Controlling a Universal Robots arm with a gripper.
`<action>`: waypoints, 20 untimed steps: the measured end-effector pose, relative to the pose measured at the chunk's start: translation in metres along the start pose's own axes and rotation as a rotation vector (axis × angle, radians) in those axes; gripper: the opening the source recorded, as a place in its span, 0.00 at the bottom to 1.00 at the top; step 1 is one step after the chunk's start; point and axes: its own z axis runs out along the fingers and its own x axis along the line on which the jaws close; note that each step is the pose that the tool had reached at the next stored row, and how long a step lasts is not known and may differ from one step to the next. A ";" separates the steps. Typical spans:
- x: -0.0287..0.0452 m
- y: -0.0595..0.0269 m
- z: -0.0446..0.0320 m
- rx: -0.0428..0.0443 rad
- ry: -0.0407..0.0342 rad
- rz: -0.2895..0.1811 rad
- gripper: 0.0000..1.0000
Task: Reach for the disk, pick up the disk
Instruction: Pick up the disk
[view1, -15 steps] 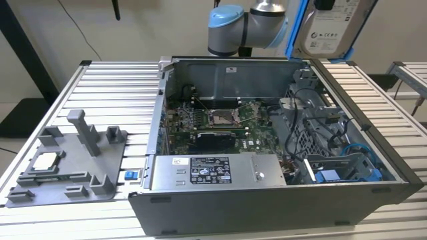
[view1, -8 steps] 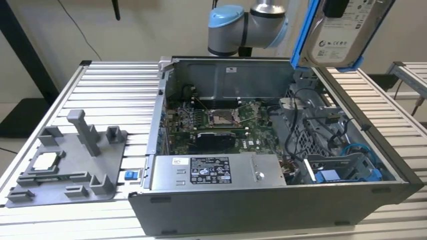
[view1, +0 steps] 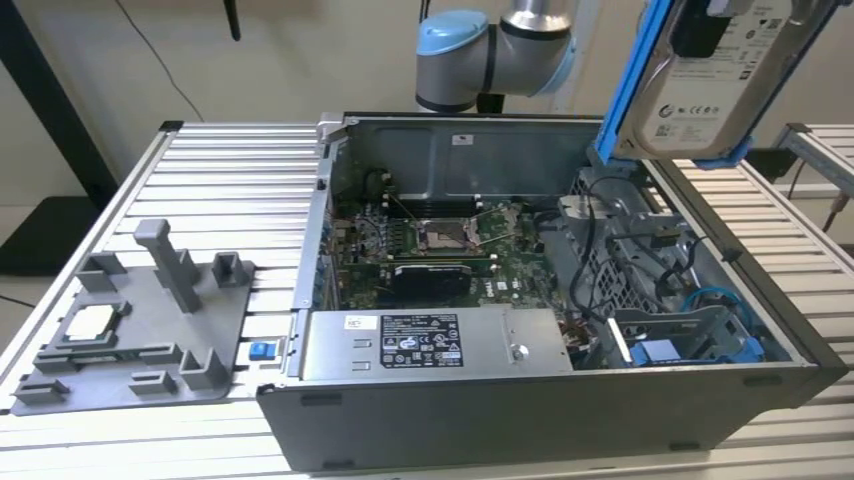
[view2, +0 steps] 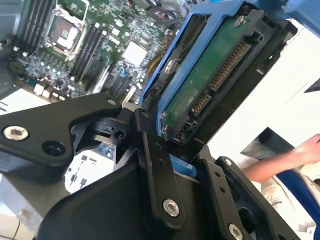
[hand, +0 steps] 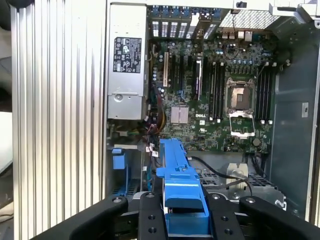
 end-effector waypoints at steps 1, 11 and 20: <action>0.0042 0.0000 0.0002 0.0000 -0.0002 0.000 0.00; 0.0339 0.0003 0.0034 0.0001 -0.0003 0.006 0.00; 0.0384 0.0003 0.0041 0.0001 -0.0002 0.007 0.00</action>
